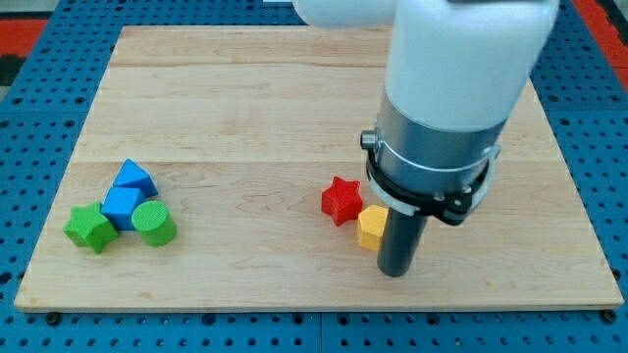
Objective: Push the red star and yellow hexagon up and left a bit
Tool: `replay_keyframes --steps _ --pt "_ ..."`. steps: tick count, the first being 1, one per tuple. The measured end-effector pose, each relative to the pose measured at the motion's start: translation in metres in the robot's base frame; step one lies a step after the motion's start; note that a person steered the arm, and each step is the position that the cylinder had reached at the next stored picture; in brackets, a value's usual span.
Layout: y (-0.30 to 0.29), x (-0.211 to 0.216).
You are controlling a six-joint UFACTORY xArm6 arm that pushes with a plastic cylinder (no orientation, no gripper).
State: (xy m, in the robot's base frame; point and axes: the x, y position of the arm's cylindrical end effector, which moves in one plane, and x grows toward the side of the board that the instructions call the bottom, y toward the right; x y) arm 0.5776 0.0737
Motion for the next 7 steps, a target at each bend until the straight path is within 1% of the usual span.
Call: replay_keyframes --steps 1,2,4,5,6,7 --pt "0.022 -0.004" --pt "-0.025 -0.023" --pt "-0.096 -0.071" --pt "-0.098 -0.055" --pt "-0.038 -0.02" --pt "0.005 -0.023"
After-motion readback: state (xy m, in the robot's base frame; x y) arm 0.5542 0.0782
